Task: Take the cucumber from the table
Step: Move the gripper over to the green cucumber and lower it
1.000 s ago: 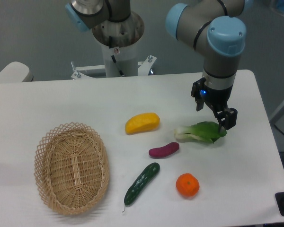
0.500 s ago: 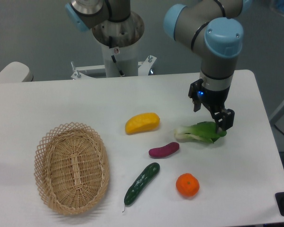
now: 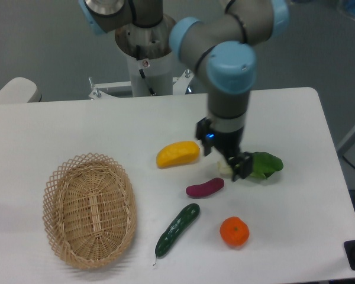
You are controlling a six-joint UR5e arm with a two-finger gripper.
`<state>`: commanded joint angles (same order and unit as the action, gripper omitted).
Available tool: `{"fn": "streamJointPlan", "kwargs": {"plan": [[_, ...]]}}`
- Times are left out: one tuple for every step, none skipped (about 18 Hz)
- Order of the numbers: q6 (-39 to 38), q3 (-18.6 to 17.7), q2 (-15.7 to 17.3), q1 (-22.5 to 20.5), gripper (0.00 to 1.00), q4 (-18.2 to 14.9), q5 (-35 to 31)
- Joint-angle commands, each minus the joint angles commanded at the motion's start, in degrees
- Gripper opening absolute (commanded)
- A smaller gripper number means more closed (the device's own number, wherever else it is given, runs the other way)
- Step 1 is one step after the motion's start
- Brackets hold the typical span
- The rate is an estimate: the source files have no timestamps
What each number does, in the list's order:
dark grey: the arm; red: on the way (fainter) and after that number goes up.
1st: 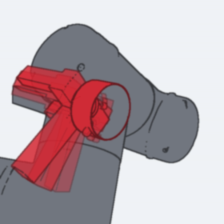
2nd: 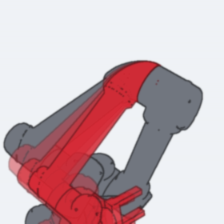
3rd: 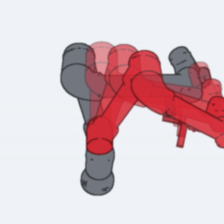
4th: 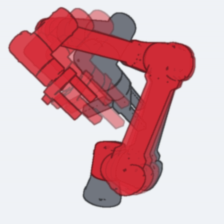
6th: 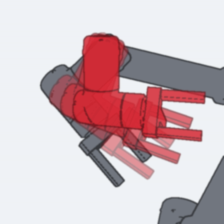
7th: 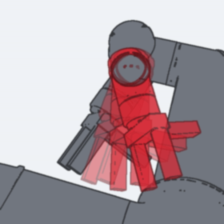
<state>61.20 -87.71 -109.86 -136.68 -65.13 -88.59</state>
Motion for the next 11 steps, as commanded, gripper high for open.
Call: {"fn": "streamJointPlan", "kwargs": {"plan": [[-2.20,-0.26,-0.36,0.88,1.00,0.26,0.00],[-3.10,-0.61,-0.88,1.67,1.00,0.44,0.00],[-3.37,-0.70,-1.50,2.20,1.00,0.35,0.09],[-3.54,-0.62,-2.11,2.29,1.00,0.26,0.00],[-3.72,-0.36,-2.99,2.38,1.00,0.09,0.00],[-3.81,-0.35,-3.87,2.47,1.00,0.26,0.00],[-4.07,-0.35,-4.74,2.56,1.00,0.70,0.00],[-4.59,0.08,-5.45,2.65,1.00,0.79,0.09],[-5.03,0.35,-5.98,2.56,1.00,0.88,0.26],[-5.04,0.70,-6.68,2.38,1.00,0.88,0.52],[-5.04,1.14,-7.56,2.21,1.00,1.14,0.53]]}}
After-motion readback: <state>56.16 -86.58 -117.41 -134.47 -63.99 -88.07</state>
